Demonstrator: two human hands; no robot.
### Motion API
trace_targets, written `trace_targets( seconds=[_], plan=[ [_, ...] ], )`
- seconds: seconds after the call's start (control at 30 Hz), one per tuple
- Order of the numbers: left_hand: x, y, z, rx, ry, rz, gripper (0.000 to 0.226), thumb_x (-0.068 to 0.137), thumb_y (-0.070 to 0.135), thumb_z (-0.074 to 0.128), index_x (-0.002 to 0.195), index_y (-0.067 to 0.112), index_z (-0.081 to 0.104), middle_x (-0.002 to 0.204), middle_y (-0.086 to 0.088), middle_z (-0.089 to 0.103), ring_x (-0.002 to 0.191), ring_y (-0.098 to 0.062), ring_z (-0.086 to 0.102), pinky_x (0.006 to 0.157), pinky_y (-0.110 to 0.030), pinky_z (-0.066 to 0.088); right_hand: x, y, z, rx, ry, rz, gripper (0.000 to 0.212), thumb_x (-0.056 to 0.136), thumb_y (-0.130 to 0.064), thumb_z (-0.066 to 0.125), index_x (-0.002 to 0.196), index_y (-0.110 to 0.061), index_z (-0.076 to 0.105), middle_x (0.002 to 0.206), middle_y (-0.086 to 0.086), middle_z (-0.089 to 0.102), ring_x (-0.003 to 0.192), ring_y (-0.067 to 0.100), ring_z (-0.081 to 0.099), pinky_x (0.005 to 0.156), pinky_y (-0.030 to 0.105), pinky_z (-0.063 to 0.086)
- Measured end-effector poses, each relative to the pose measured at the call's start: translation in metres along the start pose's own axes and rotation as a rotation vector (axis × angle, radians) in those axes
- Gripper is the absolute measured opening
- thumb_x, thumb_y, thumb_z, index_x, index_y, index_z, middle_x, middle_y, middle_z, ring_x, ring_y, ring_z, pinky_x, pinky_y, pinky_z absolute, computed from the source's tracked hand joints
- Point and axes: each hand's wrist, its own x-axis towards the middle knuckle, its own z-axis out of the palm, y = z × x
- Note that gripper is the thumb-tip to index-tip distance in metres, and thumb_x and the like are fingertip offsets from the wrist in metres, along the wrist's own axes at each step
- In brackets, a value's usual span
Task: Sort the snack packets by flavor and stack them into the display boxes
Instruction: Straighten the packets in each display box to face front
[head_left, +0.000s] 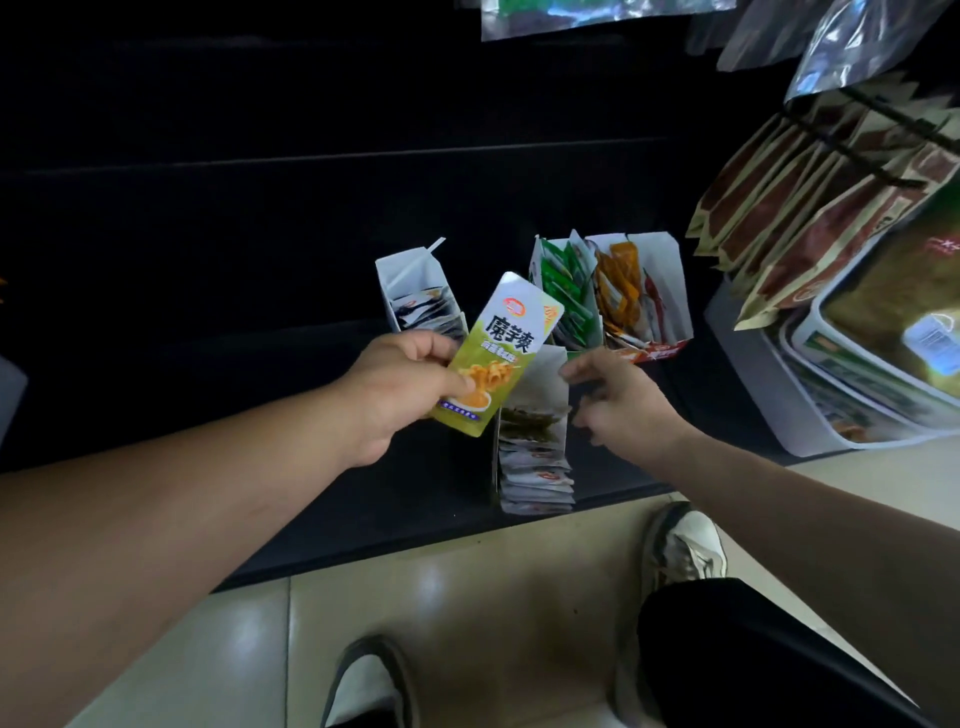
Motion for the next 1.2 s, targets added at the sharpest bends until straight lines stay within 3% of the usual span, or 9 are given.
trace_targets(
  seconds=[0.1, 0.2, 0.3, 0.43, 0.63, 0.77, 0.93, 1.07, 1.2],
  plan=[
    [0.006, 0.001, 0.012, 0.046, 0.031, 0.042, 0.024, 0.079, 0.004, 0.086, 0.093, 0.02, 0.076, 0.091, 0.002, 0.08, 0.093, -0.02, 0.077, 0.089, -0.036, 0.061, 0.0, -0.016, -0.009, 0.257, -0.03, 0.029, 0.048, 0.084, 0.013, 0.054, 0.112, -0.023, 0.068, 0.116, 0.009, 0.066, 0.08, 0.031, 0.067, 0.054, 0.035, 0.049],
    [0.008, -0.001, 0.023, 0.087, 0.04, 0.083, 0.025, 0.077, 0.002, 0.088, 0.091, 0.018, 0.075, 0.095, -0.004, 0.079, 0.094, -0.022, 0.076, 0.09, -0.034, 0.061, -0.004, -0.03, -0.014, 0.397, -0.111, -0.048, 0.02, 0.095, 0.002, 0.065, 0.115, -0.002, 0.066, 0.107, 0.029, 0.067, 0.074, 0.035, 0.067, 0.059, 0.039, 0.052],
    [0.011, -0.005, 0.031, 0.145, 0.02, 0.144, 0.02, 0.082, 0.001, 0.083, 0.09, 0.015, 0.073, 0.094, -0.007, 0.076, 0.086, -0.018, 0.072, 0.079, -0.023, 0.059, -0.005, -0.033, -0.011, 0.43, -0.083, -0.072, 0.029, 0.099, -0.01, 0.067, 0.108, 0.016, 0.055, 0.108, 0.037, 0.066, 0.078, 0.032, 0.071, 0.071, 0.042, 0.063],
    [0.018, -0.014, 0.034, 0.308, 0.048, 0.255, 0.012, 0.091, 0.009, 0.077, 0.091, 0.02, 0.073, 0.088, 0.006, 0.069, 0.079, -0.007, 0.063, 0.068, -0.008, 0.05, -0.003, -0.027, -0.006, 0.355, 0.048, -0.111, 0.013, 0.102, -0.01, 0.063, 0.092, -0.004, 0.06, 0.098, 0.018, 0.077, 0.085, 0.029, 0.077, 0.081, 0.045, 0.064],
    [0.023, -0.034, 0.026, 0.751, -0.104, 0.238, 0.039, 0.091, 0.018, 0.076, 0.126, 0.028, 0.063, 0.113, 0.007, 0.062, 0.093, -0.014, 0.065, 0.081, -0.025, 0.05, 0.001, -0.001, -0.007, 0.178, 0.058, -0.177, 0.015, 0.104, -0.018, 0.06, 0.118, -0.012, 0.059, 0.104, -0.001, 0.079, 0.098, 0.014, 0.076, 0.093, 0.044, 0.061],
    [0.016, -0.038, 0.026, 0.792, -0.196, 0.214, 0.059, 0.083, 0.027, 0.085, 0.135, 0.03, 0.058, 0.119, 0.007, 0.06, 0.092, -0.015, 0.068, 0.09, -0.036, 0.058, 0.001, 0.022, -0.018, -0.049, 0.171, -0.28, 0.01, 0.102, -0.028, 0.058, 0.109, -0.021, 0.056, 0.098, -0.002, 0.076, 0.097, 0.018, 0.073, 0.088, 0.052, 0.06],
    [0.008, -0.039, 0.03, 0.826, -0.33, 0.195, 0.08, 0.077, 0.031, 0.091, 0.144, 0.034, 0.049, 0.13, 0.008, 0.054, 0.101, -0.014, 0.064, 0.088, -0.032, 0.056, -0.008, 0.021, -0.01, -0.252, 0.078, -0.342, 0.006, 0.1, -0.016, 0.064, 0.105, -0.018, 0.064, 0.091, 0.0, 0.07, 0.082, 0.012, 0.066, 0.075, 0.034, 0.054],
    [0.009, -0.042, 0.028, 1.012, -0.381, 0.183, 0.084, 0.076, 0.035, 0.09, 0.148, 0.025, 0.048, 0.141, 0.002, 0.056, 0.111, -0.015, 0.061, 0.087, -0.027, 0.052, -0.012, 0.031, 0.002, -0.362, 0.001, -0.352, 0.031, 0.091, 0.001, 0.062, 0.115, -0.017, 0.072, 0.12, -0.002, 0.056, 0.096, 0.014, 0.061, 0.094, 0.029, 0.052],
    [0.011, -0.05, 0.031, 1.113, -0.39, 0.15, 0.093, 0.07, 0.051, 0.09, 0.148, 0.022, 0.047, 0.142, 0.0, 0.058, 0.116, -0.02, 0.063, 0.094, -0.037, 0.057, -0.014, 0.027, -0.006, -0.253, 0.061, -0.059, 0.058, 0.089, -0.001, 0.061, 0.141, -0.024, 0.056, 0.135, -0.002, 0.048, 0.118, 0.017, 0.055, 0.093, 0.025, 0.045]
  ],
)
